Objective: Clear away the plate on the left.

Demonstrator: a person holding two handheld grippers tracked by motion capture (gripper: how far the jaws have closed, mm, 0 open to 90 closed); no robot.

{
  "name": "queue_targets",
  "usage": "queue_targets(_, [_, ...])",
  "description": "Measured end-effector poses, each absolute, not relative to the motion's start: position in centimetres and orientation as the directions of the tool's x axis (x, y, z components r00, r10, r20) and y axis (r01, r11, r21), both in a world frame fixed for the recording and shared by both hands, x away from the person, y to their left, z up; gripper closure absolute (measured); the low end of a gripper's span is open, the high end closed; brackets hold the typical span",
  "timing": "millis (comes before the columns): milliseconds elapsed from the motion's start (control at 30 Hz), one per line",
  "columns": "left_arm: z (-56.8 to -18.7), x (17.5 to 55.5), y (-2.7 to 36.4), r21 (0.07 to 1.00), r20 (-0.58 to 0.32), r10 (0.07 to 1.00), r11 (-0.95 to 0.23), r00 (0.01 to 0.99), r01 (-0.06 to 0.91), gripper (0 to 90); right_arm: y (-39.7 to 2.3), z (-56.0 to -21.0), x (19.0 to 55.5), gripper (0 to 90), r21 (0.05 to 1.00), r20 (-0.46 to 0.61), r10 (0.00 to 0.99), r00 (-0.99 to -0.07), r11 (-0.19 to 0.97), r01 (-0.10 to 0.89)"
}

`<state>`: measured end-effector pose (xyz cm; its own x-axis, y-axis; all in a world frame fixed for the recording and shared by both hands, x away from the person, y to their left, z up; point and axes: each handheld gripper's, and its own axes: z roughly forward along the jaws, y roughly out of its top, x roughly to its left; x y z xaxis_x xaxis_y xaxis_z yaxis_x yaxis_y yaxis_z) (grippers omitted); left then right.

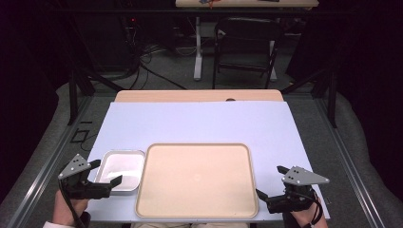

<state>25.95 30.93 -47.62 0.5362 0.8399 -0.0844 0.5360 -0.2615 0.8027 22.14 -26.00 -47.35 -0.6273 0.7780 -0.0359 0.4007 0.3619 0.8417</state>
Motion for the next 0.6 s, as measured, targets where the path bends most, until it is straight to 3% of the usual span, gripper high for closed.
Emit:
queue_targets(333, [-47.1,28.4,31.1,0.725,-0.089,0.888,-0.253,0.451,0.641,0.1,-25.5,-47.4,22.8,0.0,0.829,-0.047,0.771,-0.635,0.385,0.406])
queue_targets(600, [-47.7,30.5,31.0,0.611,-0.088,0.899,-0.292,0.429,0.736,0.1,-25.6,-47.4,22.7,0.0,0.828,-0.046,0.774,-0.632,0.383,0.409])
